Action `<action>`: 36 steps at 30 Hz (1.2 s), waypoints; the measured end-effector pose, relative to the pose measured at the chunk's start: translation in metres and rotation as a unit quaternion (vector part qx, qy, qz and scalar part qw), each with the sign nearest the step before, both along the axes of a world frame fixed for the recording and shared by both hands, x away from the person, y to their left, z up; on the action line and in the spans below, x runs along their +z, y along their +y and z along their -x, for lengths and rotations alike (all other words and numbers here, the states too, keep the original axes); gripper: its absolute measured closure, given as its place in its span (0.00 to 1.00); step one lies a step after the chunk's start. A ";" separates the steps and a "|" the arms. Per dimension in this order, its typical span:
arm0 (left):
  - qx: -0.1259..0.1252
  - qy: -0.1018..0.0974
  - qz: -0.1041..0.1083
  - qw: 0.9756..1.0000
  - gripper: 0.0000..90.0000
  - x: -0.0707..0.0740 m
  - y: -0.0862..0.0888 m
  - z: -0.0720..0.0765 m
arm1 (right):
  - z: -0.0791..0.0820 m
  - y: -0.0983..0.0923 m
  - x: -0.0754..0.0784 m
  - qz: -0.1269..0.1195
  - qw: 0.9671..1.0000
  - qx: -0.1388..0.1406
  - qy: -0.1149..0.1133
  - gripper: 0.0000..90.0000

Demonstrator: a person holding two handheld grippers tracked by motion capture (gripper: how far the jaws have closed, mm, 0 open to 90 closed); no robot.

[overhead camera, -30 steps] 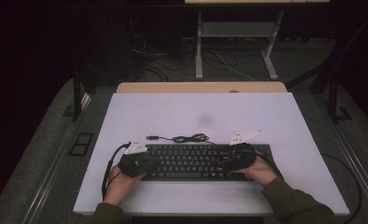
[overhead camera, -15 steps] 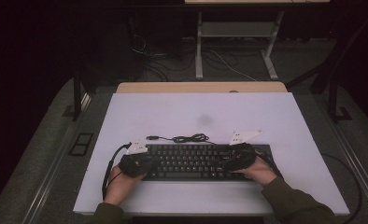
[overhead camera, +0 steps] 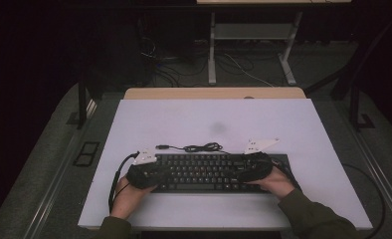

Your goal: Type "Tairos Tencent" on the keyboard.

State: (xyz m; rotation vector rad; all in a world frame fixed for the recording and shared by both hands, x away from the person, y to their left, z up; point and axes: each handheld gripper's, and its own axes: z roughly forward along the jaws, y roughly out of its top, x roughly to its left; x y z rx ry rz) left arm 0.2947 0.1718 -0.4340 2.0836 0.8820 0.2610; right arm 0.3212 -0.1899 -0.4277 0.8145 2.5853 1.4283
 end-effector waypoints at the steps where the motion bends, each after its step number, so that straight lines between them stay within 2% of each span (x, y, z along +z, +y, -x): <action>1: 0.001 -0.001 0.002 1.000 0.80 0.000 -0.001 0.001 | 0.000 0.000 0.000 0.001 1.000 -0.001 0.002 0.40; 9: -0.006 -0.006 0.008 1.000 0.59 0.000 -0.005 0.003 | -0.002 0.002 0.002 0.002 1.000 -0.002 0.007 0.42; 17: -0.004 -0.013 0.020 1.000 0.40 -0.001 -0.007 0.004 | -0.005 0.006 0.005 0.002 1.000 -0.008 0.009 0.49; 22: -0.005 -0.012 0.022 1.000 0.36 -0.002 -0.009 0.004 | -0.006 0.008 0.007 0.003 1.000 -0.009 0.011 0.55; 29: -0.007 -0.016 0.023 1.000 0.33 -0.001 -0.011 0.004 | -0.010 0.014 0.011 -0.007 1.000 -0.012 0.012 0.66; 36: -0.005 -0.019 0.024 1.000 0.29 -0.001 -0.011 0.005 | -0.014 0.025 0.010 -0.002 1.000 -0.002 0.013 0.78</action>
